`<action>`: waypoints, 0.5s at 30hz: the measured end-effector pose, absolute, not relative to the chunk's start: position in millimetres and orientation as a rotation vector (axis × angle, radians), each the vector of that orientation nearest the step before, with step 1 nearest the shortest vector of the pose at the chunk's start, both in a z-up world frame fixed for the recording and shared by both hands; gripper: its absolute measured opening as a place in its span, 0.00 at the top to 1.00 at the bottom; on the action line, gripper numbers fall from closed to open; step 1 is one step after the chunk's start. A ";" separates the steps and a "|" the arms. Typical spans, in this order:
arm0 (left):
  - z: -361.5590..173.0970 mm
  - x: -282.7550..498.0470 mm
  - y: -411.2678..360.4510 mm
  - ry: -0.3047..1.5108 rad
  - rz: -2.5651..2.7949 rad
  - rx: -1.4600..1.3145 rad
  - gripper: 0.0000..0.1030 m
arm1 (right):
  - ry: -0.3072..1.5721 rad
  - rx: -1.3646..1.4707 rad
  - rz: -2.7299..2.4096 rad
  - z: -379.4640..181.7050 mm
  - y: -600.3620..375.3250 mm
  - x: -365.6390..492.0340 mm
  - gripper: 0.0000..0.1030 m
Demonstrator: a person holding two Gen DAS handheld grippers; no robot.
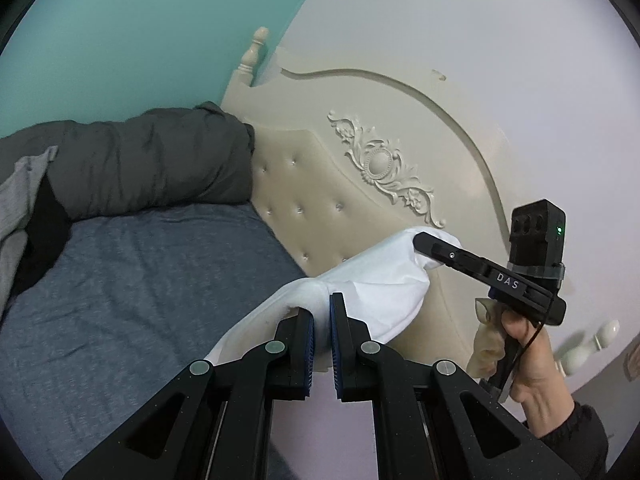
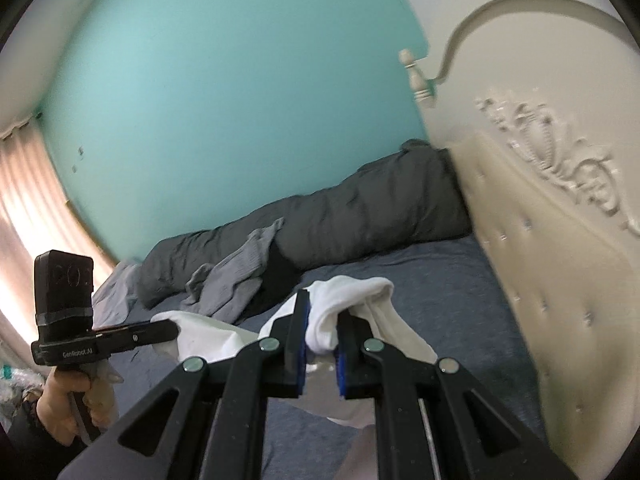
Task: Fold clothes
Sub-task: 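Carry the lifted polo with both tools toward the grey clothes stack, then lower the polo onto the grey stack and open the right tool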
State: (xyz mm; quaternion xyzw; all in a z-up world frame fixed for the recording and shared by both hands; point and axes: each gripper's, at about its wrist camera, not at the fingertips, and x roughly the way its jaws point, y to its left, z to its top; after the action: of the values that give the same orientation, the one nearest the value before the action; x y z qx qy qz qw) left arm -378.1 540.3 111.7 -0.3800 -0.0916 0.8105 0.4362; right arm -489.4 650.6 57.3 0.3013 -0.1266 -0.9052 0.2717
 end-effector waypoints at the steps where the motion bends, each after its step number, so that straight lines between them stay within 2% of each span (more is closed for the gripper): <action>1: 112.8 -380.5 548.5 -0.224 2.016 -0.944 0.93 | -0.338 0.805 -2.447 59.2 656.2 -490.8 0.90; 7: 121.4 -386.5 590.0 -0.174 2.028 -0.913 0.93 | -0.323 0.764 -2.502 70.4 689.6 -499.6 0.90; 15: 76.2 -357.8 595.3 -0.152 1.968 -0.971 0.93 | -0.307 0.860 -2.429 18.1 705.9 -472.0 0.90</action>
State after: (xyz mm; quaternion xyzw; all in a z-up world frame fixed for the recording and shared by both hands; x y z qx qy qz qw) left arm -357.8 595.3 76.2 -0.3934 -0.0614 0.7972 0.4538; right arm -472.0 705.9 18.1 0.3191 -0.1140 -0.9013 0.2700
